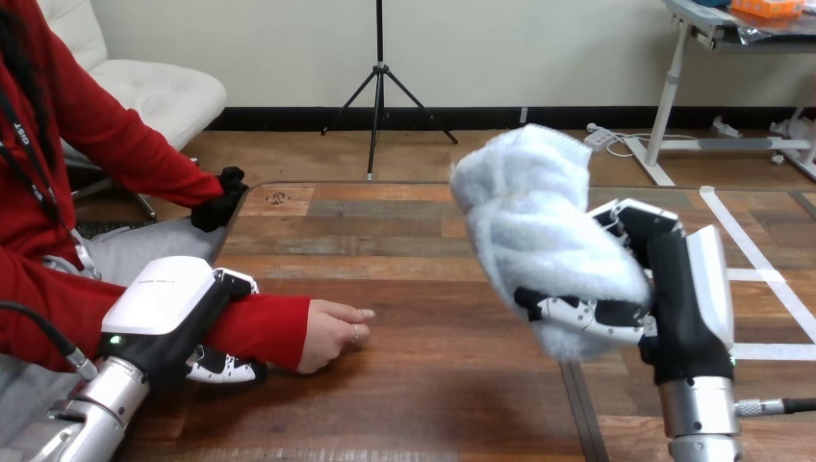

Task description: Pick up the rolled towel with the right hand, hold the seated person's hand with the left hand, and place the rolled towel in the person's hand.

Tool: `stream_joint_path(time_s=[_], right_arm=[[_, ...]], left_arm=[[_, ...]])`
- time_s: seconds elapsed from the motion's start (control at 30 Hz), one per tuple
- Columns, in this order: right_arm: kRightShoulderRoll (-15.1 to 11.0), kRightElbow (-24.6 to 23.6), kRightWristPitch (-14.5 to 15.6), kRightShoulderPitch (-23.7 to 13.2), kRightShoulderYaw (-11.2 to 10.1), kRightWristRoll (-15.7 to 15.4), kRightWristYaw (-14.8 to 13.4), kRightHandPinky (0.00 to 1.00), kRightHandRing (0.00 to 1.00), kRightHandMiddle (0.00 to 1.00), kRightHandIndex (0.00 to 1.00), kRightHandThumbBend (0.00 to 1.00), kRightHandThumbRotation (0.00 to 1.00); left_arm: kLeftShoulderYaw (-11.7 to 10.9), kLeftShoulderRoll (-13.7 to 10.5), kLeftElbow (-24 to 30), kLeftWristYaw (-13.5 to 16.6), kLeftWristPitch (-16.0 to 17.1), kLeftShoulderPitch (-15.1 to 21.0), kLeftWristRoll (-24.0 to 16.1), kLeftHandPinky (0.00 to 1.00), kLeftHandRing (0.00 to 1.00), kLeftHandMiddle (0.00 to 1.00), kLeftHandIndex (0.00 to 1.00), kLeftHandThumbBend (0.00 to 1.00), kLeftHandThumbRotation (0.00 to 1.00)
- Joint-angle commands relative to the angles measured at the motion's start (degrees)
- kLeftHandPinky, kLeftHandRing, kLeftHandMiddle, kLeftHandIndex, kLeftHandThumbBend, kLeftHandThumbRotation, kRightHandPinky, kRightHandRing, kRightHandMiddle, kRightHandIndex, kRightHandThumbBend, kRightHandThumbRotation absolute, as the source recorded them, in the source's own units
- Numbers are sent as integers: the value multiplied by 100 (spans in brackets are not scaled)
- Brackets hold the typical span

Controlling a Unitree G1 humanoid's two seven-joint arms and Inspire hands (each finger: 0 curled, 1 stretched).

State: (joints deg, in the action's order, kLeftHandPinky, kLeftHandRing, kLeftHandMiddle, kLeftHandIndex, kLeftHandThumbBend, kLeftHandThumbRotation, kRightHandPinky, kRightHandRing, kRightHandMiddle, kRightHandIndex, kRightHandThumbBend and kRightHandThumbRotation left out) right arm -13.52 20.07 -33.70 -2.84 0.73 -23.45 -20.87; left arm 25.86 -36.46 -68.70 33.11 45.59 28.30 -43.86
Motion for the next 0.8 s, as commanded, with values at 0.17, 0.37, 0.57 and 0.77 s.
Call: stream_joint_path(time_s=[0.17,0.37,0.57,0.77], right_arm=[[128,59,-51,-668,113,4,-19,5,9,12,12,62,0],[151,165,-41,-710,172,15,-6,5,9,12,12,62,0],[165,319,-92,-782,220,-12,-31,5,9,12,12,62,0],[195,453,-115,-852,286,47,32,5,9,12,12,61,0]], left_arm=[[-137,-18,688,174,484,288,148,33,34,39,44,72,9],[-183,-22,740,-57,628,305,292,33,35,41,45,72,13],[-225,-24,851,-235,661,306,368,33,37,42,46,73,15],[-316,12,1014,-441,770,293,511,33,37,42,47,74,16]])
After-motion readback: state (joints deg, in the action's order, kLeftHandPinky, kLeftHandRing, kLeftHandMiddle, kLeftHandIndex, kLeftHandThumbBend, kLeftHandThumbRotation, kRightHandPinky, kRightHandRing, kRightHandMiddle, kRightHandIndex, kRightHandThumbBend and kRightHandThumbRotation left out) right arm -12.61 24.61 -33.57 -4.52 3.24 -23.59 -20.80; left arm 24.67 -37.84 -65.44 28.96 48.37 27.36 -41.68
